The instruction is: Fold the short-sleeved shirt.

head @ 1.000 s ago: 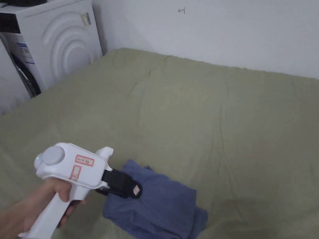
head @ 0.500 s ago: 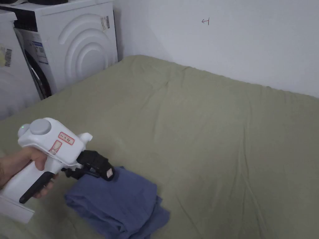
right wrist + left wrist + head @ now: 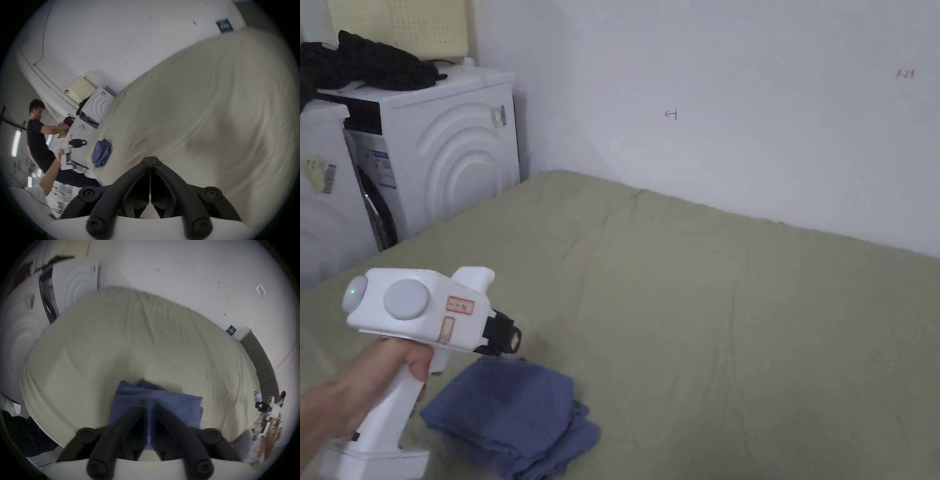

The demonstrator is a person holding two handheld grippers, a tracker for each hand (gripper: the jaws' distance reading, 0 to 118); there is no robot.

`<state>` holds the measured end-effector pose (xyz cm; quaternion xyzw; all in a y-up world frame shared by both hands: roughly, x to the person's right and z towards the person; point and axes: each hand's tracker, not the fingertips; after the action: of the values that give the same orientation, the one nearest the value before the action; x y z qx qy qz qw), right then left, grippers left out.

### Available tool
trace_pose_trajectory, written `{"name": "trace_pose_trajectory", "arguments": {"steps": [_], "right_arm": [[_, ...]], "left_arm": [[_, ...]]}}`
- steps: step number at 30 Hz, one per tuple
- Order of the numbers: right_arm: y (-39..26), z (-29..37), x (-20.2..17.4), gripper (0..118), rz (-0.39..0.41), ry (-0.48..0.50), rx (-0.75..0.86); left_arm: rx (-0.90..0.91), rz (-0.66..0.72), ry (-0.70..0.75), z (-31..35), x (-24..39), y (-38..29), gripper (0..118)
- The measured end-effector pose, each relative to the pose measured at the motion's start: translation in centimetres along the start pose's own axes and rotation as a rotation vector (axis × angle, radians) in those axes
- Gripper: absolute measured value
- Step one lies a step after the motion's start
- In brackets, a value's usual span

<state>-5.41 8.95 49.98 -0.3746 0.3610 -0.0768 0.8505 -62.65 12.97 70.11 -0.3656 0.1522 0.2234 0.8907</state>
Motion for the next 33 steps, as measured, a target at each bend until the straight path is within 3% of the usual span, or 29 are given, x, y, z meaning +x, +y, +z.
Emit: {"name": "trace_pose_trajectory", "arguments": {"steps": [4,7,11,13,15,18,33], "right_arm": [[1.5,3.3,-2.3,1,0.101,-0.121,0.156],[1.7,5.0,-2.0,1,0.138,-0.163,0.261],[1.5,7.2,-3.5,1,0.239,-0.25,0.355],[1.0,7.9,-4.3,1,0.301,-0.284,0.386],[0.3,8.6,-4.9,1,0.352,-0.361,0.422],[-0.7,9.5,-5.4,1,0.353,-0.39,0.479],[-0.6,11.4,-5.4,2,0.372,-0.414,0.52]], "left_arm": [[0.154,-0.155,0.045,0.5,11.9,-2.8,0],[0.242,-0.088,-0.087,1.1,18.5,-4.9,0],[0.447,-0.171,0.019,1.8,27.6,-8.7,0],[0.47,-0.191,-0.011,2.4,31.1,-10.2,0],[0.525,-0.221,-0.014,3.1,33.0,-11.4,0],[0.587,-0.264,0.023,4.4,34.9,-12.2,0],[0.636,-0.257,0.053,6.3,32.5,-11.7,0]]}}
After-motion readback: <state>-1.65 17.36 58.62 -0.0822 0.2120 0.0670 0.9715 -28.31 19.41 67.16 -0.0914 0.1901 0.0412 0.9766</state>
